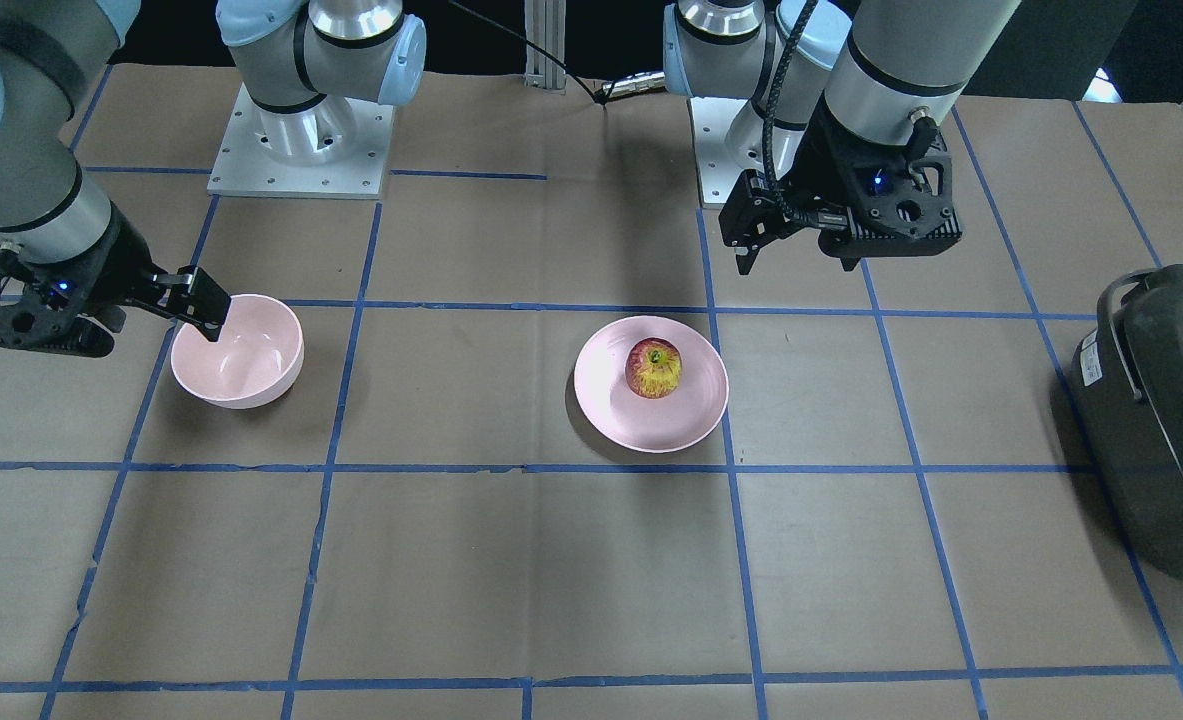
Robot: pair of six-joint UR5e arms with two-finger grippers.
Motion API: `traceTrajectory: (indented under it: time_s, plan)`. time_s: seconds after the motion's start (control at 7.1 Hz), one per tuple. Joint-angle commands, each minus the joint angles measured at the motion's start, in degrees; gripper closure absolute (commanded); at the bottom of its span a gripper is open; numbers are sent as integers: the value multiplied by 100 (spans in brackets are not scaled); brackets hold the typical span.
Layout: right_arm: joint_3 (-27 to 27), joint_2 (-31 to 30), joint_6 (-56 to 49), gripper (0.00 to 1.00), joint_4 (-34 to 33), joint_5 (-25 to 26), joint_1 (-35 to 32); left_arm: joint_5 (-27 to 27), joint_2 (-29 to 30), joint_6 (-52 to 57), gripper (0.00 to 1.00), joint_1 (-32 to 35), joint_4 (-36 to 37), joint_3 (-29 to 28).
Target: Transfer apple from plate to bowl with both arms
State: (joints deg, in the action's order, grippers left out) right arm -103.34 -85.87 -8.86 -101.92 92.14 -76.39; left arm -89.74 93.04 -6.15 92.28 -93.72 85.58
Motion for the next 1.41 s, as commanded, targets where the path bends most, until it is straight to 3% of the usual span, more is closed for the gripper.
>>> traceTrajectory:
  time_s: [0.0, 0.56, 0.7, 0.85, 0.99, 1.13, 1.27]
  plan:
    - [-790, 88, -527, 0, -930, -29, 405, 0, -5, 0, 0, 9, 3, 12]
    - [-1838, 282, -1117, 1, -1936, -55, 967, 184, 152, -297, 0, 201, 12, 195]
    - [-1848, 299, -1144, 13, -1894, -55, 1038, 184, 153, -664, 0, 368, 134, 440]
    - [-1857, 299, -1162, 54, -1780, -47, 1038, 150, 188, -711, 0, 535, 396, 816]
    - [-1848, 308, -1171, 87, -1735, -47, 1047, 141, 144, -799, 0, 702, 903, 1403]
    - [-1848, 299, -1171, 94, -1709, -47, 1073, 141, 214, -1270, 0, 851, 1839, 2027]
    - [-1848, 299, -1171, 96, -1630, -55, 1074, 141, 258, -1413, 0, 975, 2667, 2660]
